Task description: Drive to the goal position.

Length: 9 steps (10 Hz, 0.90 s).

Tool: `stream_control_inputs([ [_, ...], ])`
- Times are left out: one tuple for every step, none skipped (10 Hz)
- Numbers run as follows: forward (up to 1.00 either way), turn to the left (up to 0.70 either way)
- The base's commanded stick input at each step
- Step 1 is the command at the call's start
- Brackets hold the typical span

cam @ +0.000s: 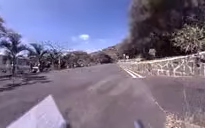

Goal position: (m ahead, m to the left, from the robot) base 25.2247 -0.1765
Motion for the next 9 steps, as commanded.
stream_control_inputs([
  [0.5, -0.18],
  [0.5, -0.1],
  [0.5, -0.02],
  [0.5, 0.0],
  [0.5, 0.0],
  [0.5, 0.0],
  [0.5, 0.0],
  [0.5, 0.0],
  [0.5, 0.0],
])
